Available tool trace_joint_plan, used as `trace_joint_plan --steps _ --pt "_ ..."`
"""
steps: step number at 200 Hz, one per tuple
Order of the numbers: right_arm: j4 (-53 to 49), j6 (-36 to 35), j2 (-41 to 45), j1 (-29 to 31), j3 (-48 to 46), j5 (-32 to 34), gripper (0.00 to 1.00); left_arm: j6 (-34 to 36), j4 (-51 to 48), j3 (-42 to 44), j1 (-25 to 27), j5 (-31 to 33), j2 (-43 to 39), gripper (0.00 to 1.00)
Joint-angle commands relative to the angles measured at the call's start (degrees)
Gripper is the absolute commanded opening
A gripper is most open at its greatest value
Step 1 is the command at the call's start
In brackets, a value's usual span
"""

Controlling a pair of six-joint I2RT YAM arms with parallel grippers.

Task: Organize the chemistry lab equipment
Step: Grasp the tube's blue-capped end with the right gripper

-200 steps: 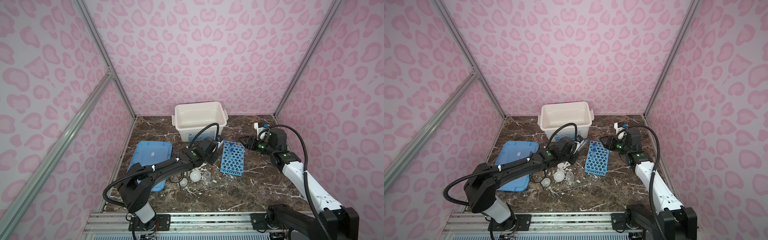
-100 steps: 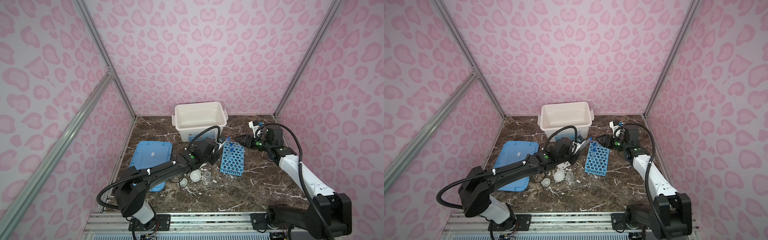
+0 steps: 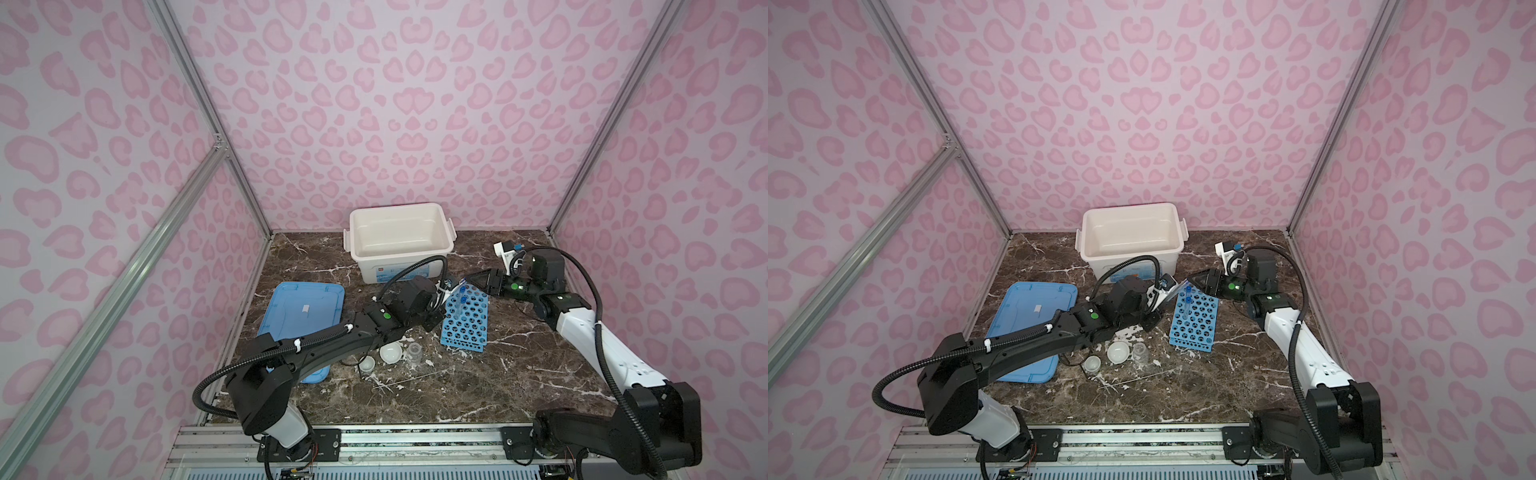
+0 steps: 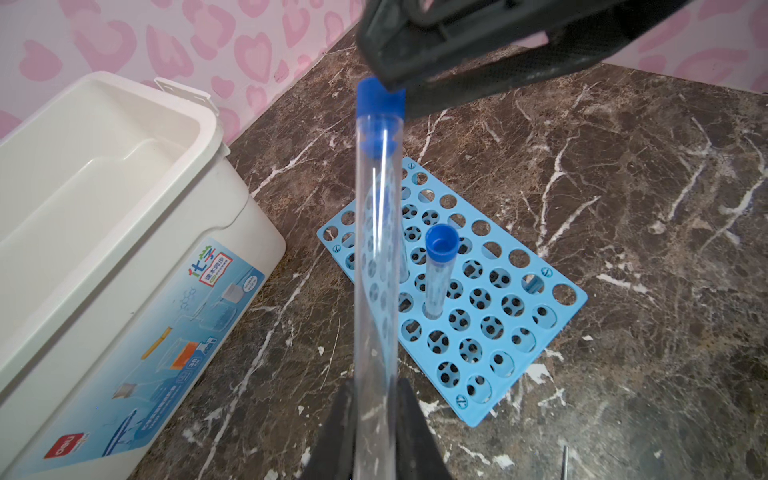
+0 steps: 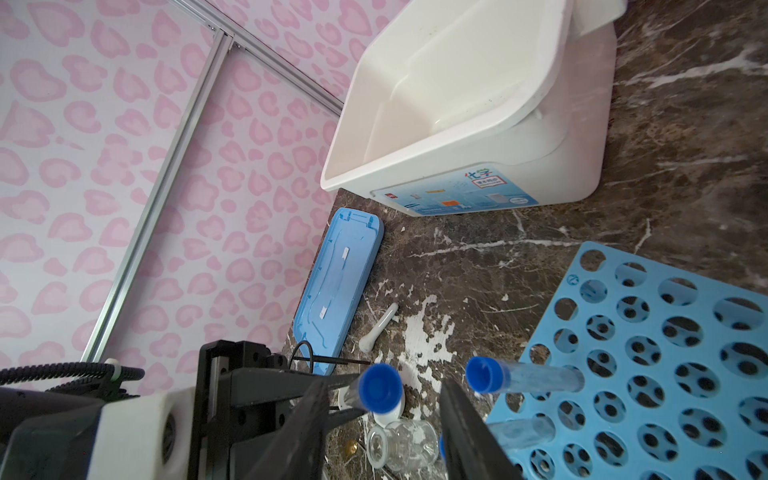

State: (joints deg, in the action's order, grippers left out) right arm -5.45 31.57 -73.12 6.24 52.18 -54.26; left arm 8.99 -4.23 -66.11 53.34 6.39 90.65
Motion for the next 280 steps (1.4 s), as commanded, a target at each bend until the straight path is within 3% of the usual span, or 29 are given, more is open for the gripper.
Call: trace_joint_plan --steps 1,280 --pt "1.6 0.43 -0.26 0.09 -0.07 -2.05 0.45 0.82 2.3 -0.86 0.18 -0.68 0.28 0.12" --pt "-0.09 -0.5 1.07 0.79 -1.3 -2.39 0.19 2.44 2.4 -0.16 0.89 -0.55 0.91 0.13"
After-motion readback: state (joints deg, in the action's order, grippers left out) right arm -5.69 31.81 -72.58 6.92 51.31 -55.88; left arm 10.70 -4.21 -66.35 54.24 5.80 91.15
